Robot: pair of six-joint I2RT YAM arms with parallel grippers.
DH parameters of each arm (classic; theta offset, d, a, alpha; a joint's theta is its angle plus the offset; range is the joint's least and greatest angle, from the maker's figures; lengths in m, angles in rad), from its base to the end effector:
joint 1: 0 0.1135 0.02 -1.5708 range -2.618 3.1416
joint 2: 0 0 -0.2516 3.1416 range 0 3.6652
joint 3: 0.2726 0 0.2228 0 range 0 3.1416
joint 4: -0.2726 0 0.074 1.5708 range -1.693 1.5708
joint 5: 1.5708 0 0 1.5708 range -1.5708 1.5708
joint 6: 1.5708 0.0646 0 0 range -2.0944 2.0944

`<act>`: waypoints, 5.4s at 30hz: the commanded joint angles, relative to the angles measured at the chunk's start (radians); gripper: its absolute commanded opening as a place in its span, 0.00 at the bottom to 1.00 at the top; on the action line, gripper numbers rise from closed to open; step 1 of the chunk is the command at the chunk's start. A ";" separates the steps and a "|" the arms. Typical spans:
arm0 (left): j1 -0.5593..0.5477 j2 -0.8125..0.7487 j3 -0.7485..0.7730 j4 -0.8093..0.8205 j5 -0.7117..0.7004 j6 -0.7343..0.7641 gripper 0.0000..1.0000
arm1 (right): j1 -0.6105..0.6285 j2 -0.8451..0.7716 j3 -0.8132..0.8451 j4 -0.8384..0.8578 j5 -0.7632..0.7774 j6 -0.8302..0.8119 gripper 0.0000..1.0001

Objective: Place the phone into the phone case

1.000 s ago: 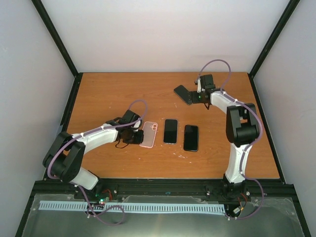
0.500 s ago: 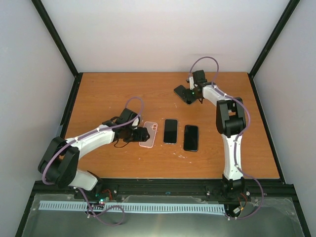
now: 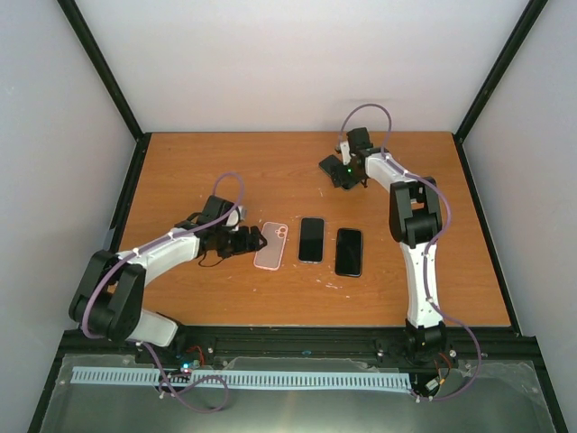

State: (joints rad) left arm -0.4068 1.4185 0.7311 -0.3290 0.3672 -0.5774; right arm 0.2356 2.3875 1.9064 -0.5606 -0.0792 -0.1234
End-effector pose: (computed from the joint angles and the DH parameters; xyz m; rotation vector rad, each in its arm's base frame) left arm 0.2263 -0.1228 0.1582 -0.0882 2.7129 -0.8080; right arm 0.4765 0.1196 0.1202 -0.4943 2.5671 0.1431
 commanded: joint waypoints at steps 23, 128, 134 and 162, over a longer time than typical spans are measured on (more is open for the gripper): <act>0.007 0.075 -0.135 0.293 0.305 -0.113 0.78 | 0.065 -0.152 -0.221 -0.131 0.099 0.143 0.64; 0.280 -0.189 -0.185 0.160 0.222 -0.061 0.79 | 0.645 -0.482 -0.740 0.389 -0.008 1.090 0.59; 0.279 -0.153 -0.180 0.201 0.260 -0.053 0.79 | 0.645 -0.496 -0.744 0.389 0.022 1.097 0.60; 0.280 0.011 -0.136 0.316 0.386 -0.048 0.67 | 0.631 -0.595 -0.787 0.356 0.045 0.999 0.83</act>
State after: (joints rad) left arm -0.1349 1.4136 0.5480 -0.0654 0.7189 -0.6453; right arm 0.8730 1.8629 1.1496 -0.2180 -0.0532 0.9291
